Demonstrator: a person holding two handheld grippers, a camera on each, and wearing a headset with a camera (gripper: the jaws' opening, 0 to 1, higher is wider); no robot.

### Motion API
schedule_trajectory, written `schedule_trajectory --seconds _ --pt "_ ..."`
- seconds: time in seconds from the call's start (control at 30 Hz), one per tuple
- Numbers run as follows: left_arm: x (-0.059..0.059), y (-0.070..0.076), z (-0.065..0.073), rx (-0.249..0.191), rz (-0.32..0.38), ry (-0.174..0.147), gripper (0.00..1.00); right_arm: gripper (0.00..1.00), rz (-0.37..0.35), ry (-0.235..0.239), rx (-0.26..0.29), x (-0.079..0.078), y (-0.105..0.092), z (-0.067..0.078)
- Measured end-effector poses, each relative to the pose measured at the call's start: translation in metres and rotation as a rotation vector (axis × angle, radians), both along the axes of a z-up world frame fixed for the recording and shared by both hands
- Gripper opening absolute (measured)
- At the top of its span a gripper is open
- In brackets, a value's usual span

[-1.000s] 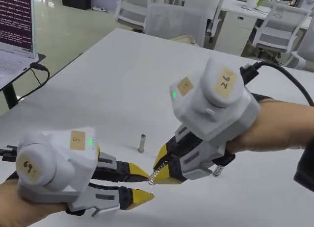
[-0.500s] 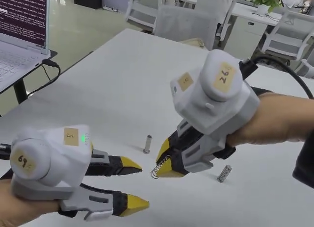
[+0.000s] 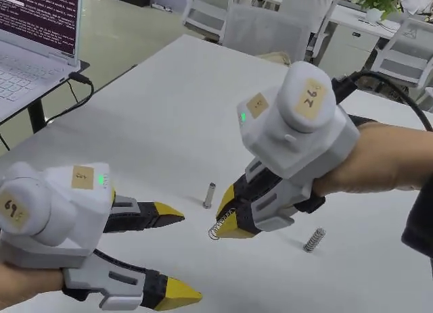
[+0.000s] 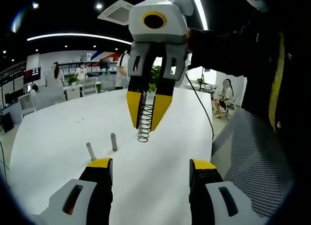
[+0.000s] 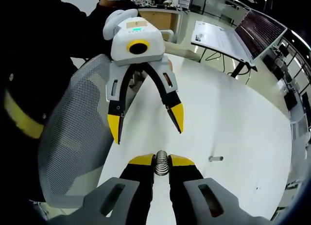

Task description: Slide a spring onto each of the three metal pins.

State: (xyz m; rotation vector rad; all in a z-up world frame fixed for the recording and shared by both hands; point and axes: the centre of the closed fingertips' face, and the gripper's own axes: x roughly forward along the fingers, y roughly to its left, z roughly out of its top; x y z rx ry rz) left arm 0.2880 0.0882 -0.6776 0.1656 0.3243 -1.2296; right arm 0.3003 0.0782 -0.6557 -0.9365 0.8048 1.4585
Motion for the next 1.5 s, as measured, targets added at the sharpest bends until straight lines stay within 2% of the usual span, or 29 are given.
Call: schedule_trajectory --seconds 0.07,0.33,0.6,1.13,1.5 --pt "-0.001 0.003 -0.001 -0.002 0.009 0.010 0.61 0.08 0.004 0.003 -0.001 0.000 0.002 0.000" --pt "0.001 0.010 0.003 -0.029 0.054 0.004 0.62 0.08 0.006 0.000 -0.007 0.008 0.005 0.001" --pt "0.000 0.016 -0.002 -0.015 0.064 0.005 0.61 0.08 -0.001 -0.004 -0.016 0.018 0.006 0.002" --pt "-0.001 0.019 -0.006 -0.018 0.079 0.011 0.60 0.08 -0.064 -0.002 -0.042 0.064 0.002 -0.005" --pt "-0.001 0.020 -0.008 -0.023 0.089 0.019 0.58 0.08 -0.133 -0.040 -0.053 0.106 -0.003 -0.018"
